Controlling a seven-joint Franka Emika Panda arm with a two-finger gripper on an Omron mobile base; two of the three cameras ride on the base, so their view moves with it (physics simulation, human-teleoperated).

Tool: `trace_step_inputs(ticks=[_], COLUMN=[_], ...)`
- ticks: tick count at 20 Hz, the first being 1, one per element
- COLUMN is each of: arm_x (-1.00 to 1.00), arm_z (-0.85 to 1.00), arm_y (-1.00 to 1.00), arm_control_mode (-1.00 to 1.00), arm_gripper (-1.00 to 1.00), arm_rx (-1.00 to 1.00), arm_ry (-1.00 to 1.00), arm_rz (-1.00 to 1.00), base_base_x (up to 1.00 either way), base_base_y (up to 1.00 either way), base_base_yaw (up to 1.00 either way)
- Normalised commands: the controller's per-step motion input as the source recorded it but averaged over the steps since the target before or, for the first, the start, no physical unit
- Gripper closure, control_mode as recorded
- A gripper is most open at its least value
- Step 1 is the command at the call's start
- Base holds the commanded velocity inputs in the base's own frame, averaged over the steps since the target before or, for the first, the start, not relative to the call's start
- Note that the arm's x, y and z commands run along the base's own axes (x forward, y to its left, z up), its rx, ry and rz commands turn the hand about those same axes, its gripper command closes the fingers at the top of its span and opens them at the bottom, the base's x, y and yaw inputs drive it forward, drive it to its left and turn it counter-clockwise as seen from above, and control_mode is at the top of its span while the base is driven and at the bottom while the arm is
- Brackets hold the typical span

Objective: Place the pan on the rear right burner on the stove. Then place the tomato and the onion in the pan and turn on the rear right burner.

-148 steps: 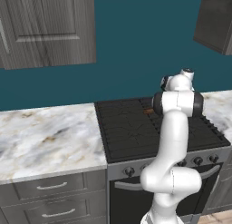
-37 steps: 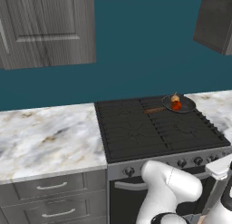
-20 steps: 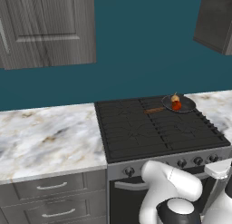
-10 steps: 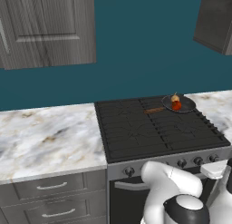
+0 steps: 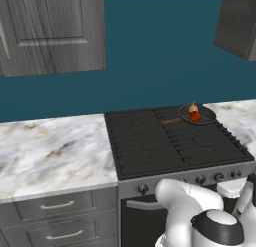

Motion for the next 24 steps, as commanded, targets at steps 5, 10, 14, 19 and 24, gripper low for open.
trace_step_inputs(ticks=[5, 10, 14, 19, 24], arm_x=[0.15, 0.14, 0.17, 0.15, 0.05], arm_z=[-0.14, -0.17, -0.17, -0.13, -0.14], arm_y=[0.0, 0.0, -0.02, -0.12, -0.19], arm_control_mode=[-1.0, -1.0, -1.0, -1.0, -1.0], arm_gripper=[-1.0, -1.0, -1.0, -1.0, -1.0], arm_rx=[0.0, 0.0, 0.0, 0.0, 0.0], arm_ry=[0.0, 0.0, 0.0, 0.0, 0.0], arm_rz=[0.0, 0.0, 0.0, 0.0, 0.0], base_base_x=[0.0, 0.0, 0.0, 0.0, 0.0], base_base_y=[0.0, 0.0, 0.0, 0.0, 0.0], base_base_yaw=[0.0, 0.0, 0.0, 0.0, 0.0])
